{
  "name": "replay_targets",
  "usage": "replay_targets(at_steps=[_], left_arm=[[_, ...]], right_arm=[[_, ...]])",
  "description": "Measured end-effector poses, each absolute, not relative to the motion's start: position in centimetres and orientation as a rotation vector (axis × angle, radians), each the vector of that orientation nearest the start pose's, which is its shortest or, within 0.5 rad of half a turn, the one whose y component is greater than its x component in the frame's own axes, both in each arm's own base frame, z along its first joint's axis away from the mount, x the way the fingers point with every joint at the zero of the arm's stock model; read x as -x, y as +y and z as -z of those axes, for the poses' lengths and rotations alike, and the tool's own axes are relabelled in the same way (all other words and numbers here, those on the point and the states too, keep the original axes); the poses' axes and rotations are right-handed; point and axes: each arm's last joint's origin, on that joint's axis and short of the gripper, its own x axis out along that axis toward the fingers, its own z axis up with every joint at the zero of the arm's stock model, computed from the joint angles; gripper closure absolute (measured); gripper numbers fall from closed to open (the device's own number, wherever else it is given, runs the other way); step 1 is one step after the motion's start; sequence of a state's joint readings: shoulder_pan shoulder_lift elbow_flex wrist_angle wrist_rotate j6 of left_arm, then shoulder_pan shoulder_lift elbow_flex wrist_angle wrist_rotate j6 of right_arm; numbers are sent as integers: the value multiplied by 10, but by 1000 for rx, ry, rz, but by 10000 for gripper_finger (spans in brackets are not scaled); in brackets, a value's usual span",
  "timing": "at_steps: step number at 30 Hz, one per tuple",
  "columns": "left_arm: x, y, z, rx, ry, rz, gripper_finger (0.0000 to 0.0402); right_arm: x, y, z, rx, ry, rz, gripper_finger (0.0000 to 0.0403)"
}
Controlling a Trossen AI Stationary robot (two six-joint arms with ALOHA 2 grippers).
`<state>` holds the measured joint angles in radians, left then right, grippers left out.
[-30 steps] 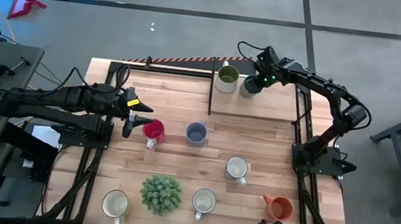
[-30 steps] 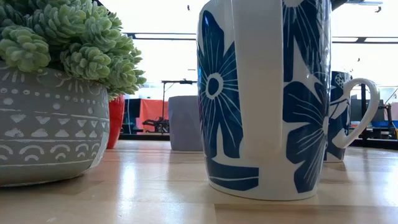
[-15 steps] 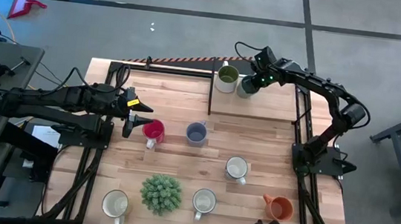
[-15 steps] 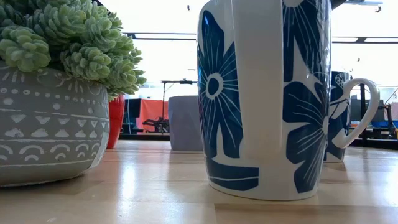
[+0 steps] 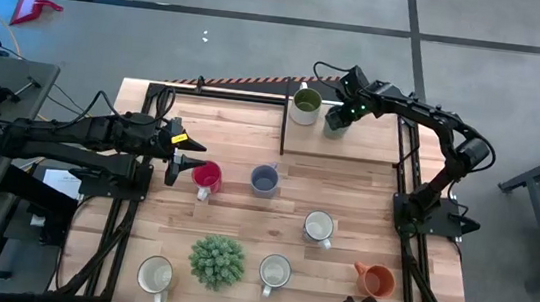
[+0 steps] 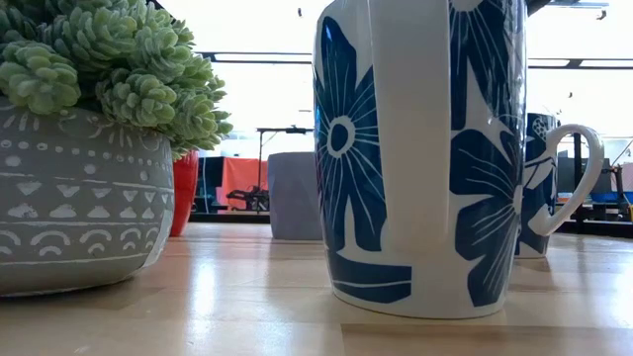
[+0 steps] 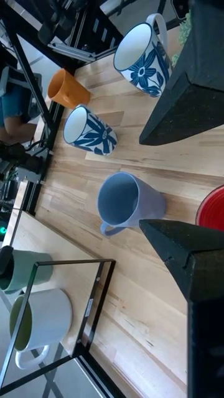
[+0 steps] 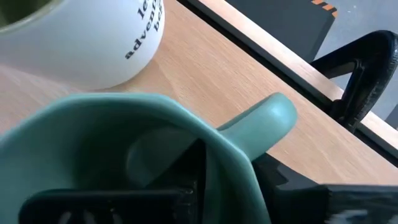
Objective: Place coffee mugs
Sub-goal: Put the light green mug on the shelf
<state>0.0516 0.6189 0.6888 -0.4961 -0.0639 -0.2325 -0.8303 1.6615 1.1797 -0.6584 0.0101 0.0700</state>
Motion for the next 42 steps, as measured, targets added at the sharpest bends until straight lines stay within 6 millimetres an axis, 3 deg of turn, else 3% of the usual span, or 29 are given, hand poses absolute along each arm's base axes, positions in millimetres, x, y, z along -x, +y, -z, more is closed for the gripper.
replay_targets(at_steps=[8,24,30,36,42], left_arm=[[-133,9,-294,211,412,-159,209],[-133,9,-294,200,413,-158,209],[-133,9,-294,200,413,-158,209],[-133,9,-294,171,415,-152,209],[-133,9,-294,165,415,-157,209]], right_arm=[[-225,-246,-230,-527,1019,768,329],[-231,-252,-329,-456,942,748,329],[-230,-237,-365,-473,943,668,329],[-242,-201,-348,-491,1172,564,329],[-261,-175,-326,-451,1250,513,330]])
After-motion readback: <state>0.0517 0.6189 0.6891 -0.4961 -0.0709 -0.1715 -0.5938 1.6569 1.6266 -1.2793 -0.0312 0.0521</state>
